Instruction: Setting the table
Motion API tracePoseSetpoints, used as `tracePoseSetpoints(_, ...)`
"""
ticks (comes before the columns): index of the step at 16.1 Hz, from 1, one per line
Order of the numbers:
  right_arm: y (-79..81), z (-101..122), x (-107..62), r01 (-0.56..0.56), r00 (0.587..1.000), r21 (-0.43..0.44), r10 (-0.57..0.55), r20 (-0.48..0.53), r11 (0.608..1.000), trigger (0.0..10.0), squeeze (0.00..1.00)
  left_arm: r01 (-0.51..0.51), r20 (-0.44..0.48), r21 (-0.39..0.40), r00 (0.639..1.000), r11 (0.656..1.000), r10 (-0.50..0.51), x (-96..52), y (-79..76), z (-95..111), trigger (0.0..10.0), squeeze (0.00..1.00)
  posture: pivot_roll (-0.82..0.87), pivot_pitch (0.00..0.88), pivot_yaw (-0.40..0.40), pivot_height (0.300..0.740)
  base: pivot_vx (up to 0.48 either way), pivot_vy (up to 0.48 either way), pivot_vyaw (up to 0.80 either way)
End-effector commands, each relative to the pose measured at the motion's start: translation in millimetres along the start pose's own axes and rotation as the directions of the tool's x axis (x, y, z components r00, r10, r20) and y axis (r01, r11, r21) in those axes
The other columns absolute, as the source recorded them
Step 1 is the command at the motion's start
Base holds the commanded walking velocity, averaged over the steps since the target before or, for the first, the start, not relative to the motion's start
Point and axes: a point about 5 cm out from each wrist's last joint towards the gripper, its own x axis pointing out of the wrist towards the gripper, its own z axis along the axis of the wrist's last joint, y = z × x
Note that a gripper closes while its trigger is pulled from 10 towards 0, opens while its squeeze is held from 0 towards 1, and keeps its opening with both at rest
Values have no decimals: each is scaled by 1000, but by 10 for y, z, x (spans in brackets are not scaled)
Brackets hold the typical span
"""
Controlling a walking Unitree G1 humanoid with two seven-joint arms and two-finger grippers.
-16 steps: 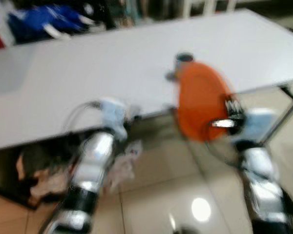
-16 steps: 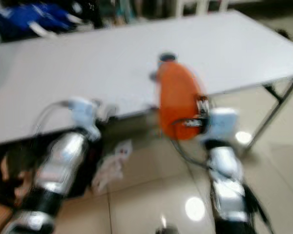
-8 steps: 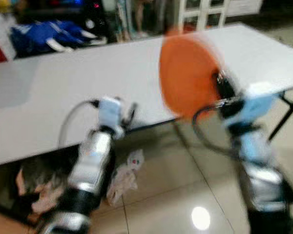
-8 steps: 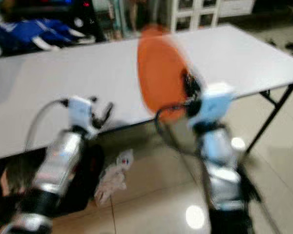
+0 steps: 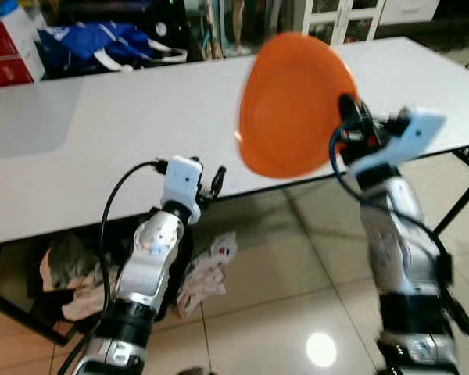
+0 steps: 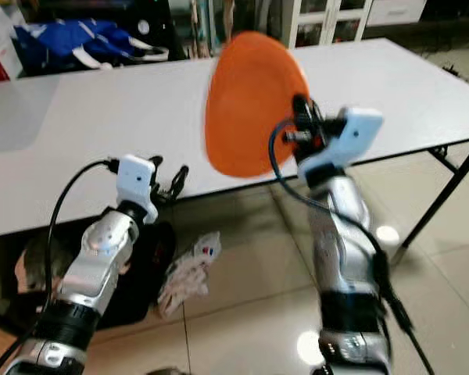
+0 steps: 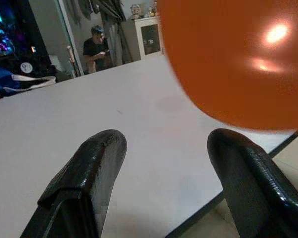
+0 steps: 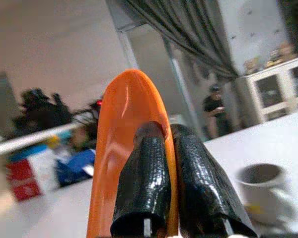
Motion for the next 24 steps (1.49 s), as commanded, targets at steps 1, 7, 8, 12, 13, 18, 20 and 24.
tracePoseSetpoints(1, 78, 87, 191, -47, 998, 82, 43, 52, 996, 0, 0, -4, 3, 10, 1000, 1000, 4, 12, 22, 22, 10000, 0, 30, 0, 42, 740, 0, 0, 0)
tracePoseSetpoints(7, -144, -72, 491, 31, 999, 330, -40, 19, 944, 0, 0, -14, 2, 53, 1000, 999, 14, -76, 74, 71, 10000, 0, 109, 0, 21, 740, 0, 0, 0)
tracePoseSetpoints(8, -158, -117, 513, 34, 999, 339, -40, 9, 940, 0, 0, -24, 2, 55, 1000, 998, 24, -100, 97, 84, 10000, 0, 126, 0, 19, 740, 0, 0, 0)
tracePoseSetpoints(12, -169, -382, 515, 67, 996, 301, -48, -70, 951, 0, 0, -61, 12, 56, 998, 997, 61, -201, 187, 161, 10000, 0, 172, 0, 10, 740, 422, 0, 0)
tracePoseSetpoints(13, -177, -402, 512, 65, 996, 286, -44, -79, 956, 0, 0, -63, 11, 56, 998, 996, 62, -211, 188, 166, 10000, 0, 172, 0, 10, 740, 480, 0, 0)
tracePoseSetpoints(18, -235, -472, 514, 63, 993, 183, -44, -106, 981, 0, 0, -69, -11, 36, 998, 997, 69, -345, 182, 174, 10000, 0, 178, 0, 8, 740, 471, 0, 0)
tracePoseSetpoints(20, -209, -446, 552, 39, 995, 176, -23, -95, 984, 0, 0, -73, -16, 41, 997, 997, 73, -365, 183, 186, 10000, 0, 179, 0, 13, 740, 0, 0, 0)
tracePoseSetpoints(24, -2, -327, 675, -83, 995, 175, 91, -35, 981, 0, 0, -86, -29, 35, 996, 996, 87, -391, 189, 180, 10000, 0, 178, 0, 14, 740, 0, 0, 0)
